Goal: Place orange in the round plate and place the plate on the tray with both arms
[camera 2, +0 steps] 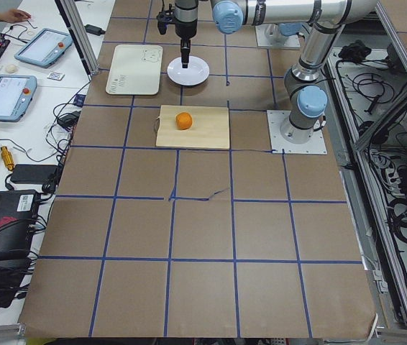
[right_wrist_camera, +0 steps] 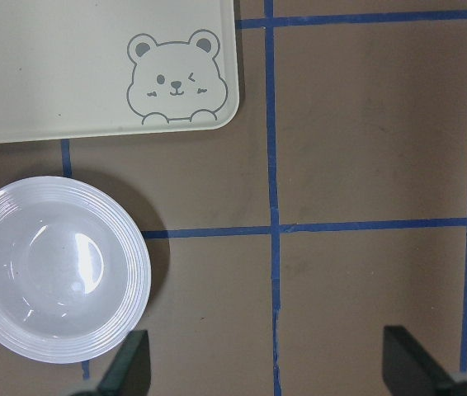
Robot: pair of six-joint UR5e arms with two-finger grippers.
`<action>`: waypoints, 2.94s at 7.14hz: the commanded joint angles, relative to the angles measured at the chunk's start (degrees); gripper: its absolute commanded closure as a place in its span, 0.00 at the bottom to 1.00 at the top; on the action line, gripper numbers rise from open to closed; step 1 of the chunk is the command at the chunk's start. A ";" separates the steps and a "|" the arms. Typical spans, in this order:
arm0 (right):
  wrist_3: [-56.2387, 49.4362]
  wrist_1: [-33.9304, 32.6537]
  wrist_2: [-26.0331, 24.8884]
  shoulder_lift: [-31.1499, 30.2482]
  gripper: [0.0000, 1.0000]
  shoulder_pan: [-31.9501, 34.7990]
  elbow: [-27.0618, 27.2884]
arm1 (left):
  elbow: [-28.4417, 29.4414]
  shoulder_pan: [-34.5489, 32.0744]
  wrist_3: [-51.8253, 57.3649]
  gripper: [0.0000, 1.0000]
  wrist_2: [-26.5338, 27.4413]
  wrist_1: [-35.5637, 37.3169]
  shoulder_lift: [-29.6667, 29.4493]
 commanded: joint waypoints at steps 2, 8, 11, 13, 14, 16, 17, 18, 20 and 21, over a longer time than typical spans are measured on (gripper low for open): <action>0.17 -2.17 -0.05 0.00 0.00 0.08 0.00 | 0.02 -0.04 0.00 0.00 0.20 0.00 -0.04; -0.36 -2.00 -0.13 0.09 0.00 -0.27 0.00 | -0.42 0.31 0.00 0.00 0.20 0.35 -0.39; 0.17 -2.09 -0.05 0.09 0.00 -0.27 0.18 | -2.51 2.58 0.09 0.00 6.48 0.09 -3.45; 0.00 -2.00 -0.05 0.17 0.00 -0.27 0.26 | -8.48 2.77 -0.96 0.00 13.36 7.16 -6.96; -0.09 -2.00 -0.05 0.09 0.00 -0.36 0.26 | -10.07 2.85 -1.32 0.00 12.95 11.82 -8.90; 0.08 -2.35 0.04 0.09 0.00 -0.18 0.18 | -10.18 3.03 -9.68 0.00 12.42 16.09 -11.89; 0.17 -2.18 -0.05 0.09 0.00 -0.18 0.18 | -10.26 3.12 -14.63 0.00 12.24 16.17 -13.56; 0.26 -2.09 -0.05 0.09 0.00 -0.27 0.18 | -9.74 3.21 -15.03 0.00 9.63 17.13 -15.57; -0.18 -2.18 -0.05 0.09 0.00 -0.36 0.18 | -10.44 5.05 -15.56 0.00 4.61 18.81 -18.31; 0.08 -2.27 -0.05 0.09 0.00 -0.36 0.18 | -10.53 5.05 -15.04 0.00 4.68 18.81 -19.19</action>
